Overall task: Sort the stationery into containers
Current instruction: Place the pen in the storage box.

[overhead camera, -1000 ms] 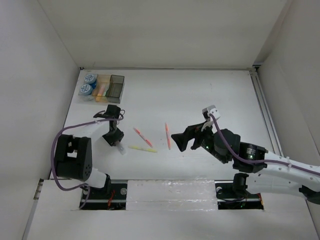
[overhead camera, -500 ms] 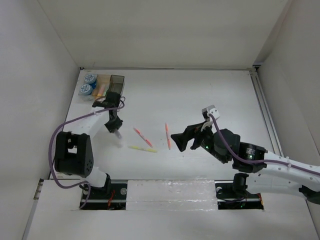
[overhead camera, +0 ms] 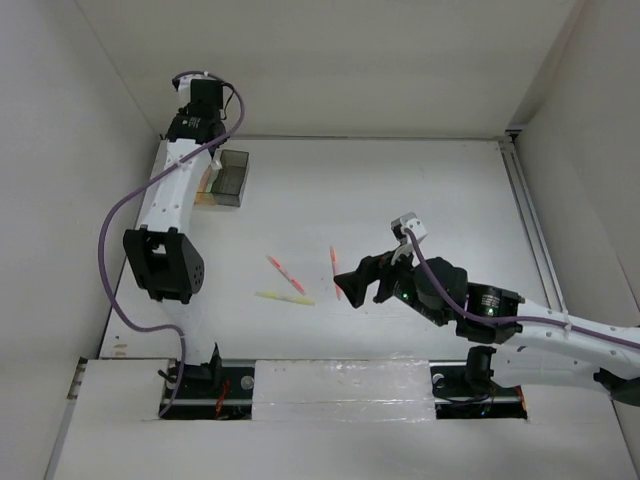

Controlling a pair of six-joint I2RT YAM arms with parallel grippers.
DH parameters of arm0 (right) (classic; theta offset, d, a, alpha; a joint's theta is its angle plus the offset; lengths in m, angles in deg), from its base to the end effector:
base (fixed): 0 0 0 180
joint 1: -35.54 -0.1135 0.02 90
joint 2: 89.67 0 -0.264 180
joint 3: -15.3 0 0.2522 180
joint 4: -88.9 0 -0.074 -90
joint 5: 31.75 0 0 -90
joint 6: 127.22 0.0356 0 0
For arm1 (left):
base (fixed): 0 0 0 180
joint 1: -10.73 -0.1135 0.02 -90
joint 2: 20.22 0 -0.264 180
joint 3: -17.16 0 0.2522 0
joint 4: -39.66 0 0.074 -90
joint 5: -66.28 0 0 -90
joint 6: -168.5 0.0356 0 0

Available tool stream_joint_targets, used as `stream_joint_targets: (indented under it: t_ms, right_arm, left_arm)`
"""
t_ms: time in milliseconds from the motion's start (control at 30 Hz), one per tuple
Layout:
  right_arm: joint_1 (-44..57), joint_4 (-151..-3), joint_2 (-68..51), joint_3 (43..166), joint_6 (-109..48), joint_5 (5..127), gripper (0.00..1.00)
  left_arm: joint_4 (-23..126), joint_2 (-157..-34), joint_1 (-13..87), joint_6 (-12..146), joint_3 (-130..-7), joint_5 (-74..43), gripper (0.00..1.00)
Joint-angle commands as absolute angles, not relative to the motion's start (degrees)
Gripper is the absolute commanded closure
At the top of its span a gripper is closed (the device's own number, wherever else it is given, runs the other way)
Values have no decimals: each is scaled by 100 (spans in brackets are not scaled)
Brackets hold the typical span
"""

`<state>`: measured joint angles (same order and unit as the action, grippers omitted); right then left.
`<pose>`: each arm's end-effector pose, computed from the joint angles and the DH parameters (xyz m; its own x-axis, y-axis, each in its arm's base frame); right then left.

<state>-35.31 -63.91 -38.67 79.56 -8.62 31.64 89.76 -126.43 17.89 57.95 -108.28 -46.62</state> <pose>0.0813 0.1856 0.3510 -0.4054 0.1373 -0.9038 -0.5785 0.7269 0.3699 0.4219 -0.0390 0.3953 -0.4007 -0.2756 -0.8738 -0.3815 0.9173 -0.1143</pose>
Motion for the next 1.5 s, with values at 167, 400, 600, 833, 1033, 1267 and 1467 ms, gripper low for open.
stream_joint_targets:
  t_ms: [167, 400, 600, 833, 1033, 1267, 1467]
  right_arm:
    - [-3495, -6424, -4168, 7854, -620, 3285, 0]
    - [-3495, -6178, -4336, 7749, -725, 3285, 0]
    - [-3495, -6249, -4441, 7643, -831, 3417, 0]
    - [-3495, -6407, -4441, 7485, -831, 3532, 0]
    - [-3495, -6407, -4239, 7485, -778, 3532, 0]
    - [-3495, -6521, -4186, 7485, -778, 3584, 0]
    - [-3495, -6521, -4125, 7546, -778, 3584, 0]
  left_arm:
    - [6892, -12579, 1609, 7779, -10177, -5078, 100]
    - [6124, -12815, 1363, 8483, -9758, -4306, 100]
    - [6186, -13561, 1363, 8545, -9819, -4295, 100]
    - [6115, -13948, 1302, 8545, -9881, -4560, 100]
    - [6088, -14133, 1170, 8457, -9881, -4615, 100]
    - [6142, -14081, 1108, 8272, -9934, -4614, 57]
    - [6247, -13757, 1108, 8089, -10145, -4543, 36]
